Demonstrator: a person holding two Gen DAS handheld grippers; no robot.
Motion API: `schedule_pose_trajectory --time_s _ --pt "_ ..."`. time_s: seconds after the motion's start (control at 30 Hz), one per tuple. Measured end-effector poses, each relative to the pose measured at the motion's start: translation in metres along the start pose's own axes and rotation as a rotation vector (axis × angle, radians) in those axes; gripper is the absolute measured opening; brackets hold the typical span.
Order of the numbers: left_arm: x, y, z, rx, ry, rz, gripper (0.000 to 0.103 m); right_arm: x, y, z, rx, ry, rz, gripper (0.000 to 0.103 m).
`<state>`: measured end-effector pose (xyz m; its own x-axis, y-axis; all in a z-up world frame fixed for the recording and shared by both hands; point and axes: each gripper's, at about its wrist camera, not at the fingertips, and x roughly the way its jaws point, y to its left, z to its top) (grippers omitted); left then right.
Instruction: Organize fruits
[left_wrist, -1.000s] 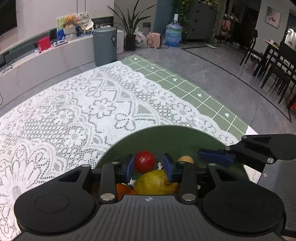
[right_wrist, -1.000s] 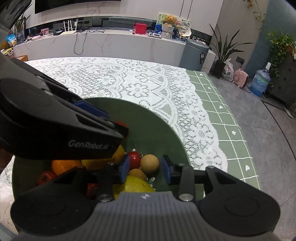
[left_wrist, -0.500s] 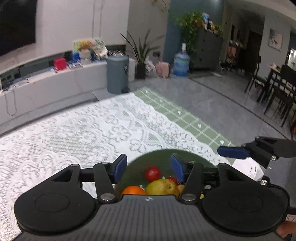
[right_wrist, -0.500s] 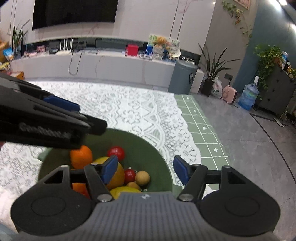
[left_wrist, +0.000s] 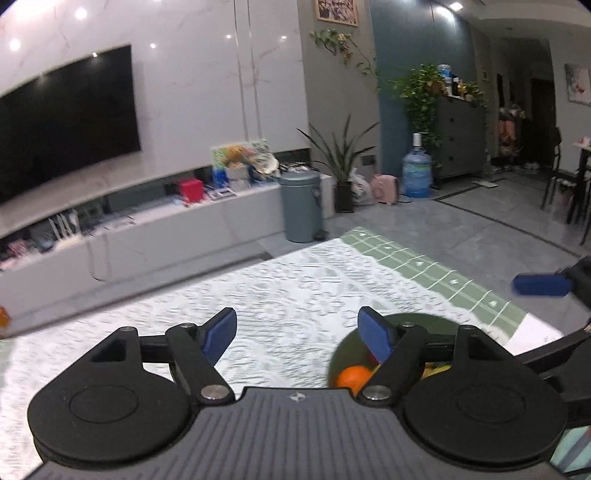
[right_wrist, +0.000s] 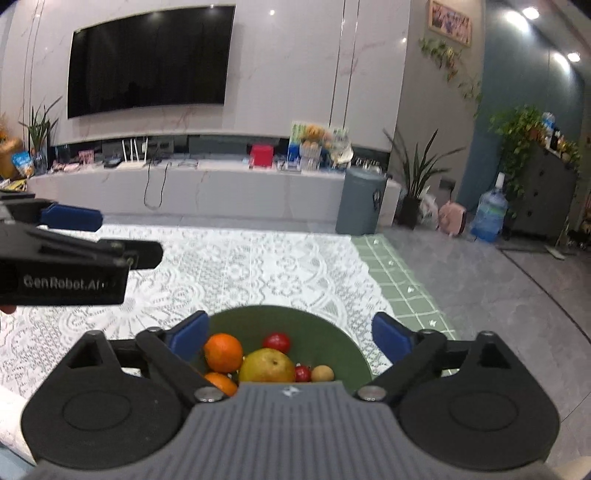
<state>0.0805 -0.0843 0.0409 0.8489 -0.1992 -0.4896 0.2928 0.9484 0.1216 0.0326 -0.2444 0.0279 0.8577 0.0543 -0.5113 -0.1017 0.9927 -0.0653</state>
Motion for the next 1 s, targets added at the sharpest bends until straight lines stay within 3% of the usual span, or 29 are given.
schedule_pose_trajectory --time_s 0.13,0.33,0.63,1.0 --pt "-0.014 0.001 -0.007 0.022 0.0 0.086 0.088 -0.017 0.011 -0.008 0.003 -0.019 0.008 0.098" --pt "-0.028 0.008 -0.026 0.014 0.033 0.118 0.088 -0.029 0.02 -0.02 0.048 -0.011 0.026 0.099" --pt "-0.032 0.011 -0.065 0.014 0.172 0.145 0.088 -0.031 0.034 -0.048 0.061 0.041 0.011 0.099" --pt "-0.028 0.015 -0.095 -0.058 0.275 0.108 0.088 -0.018 0.035 -0.07 0.06 0.11 -0.012 0.099"
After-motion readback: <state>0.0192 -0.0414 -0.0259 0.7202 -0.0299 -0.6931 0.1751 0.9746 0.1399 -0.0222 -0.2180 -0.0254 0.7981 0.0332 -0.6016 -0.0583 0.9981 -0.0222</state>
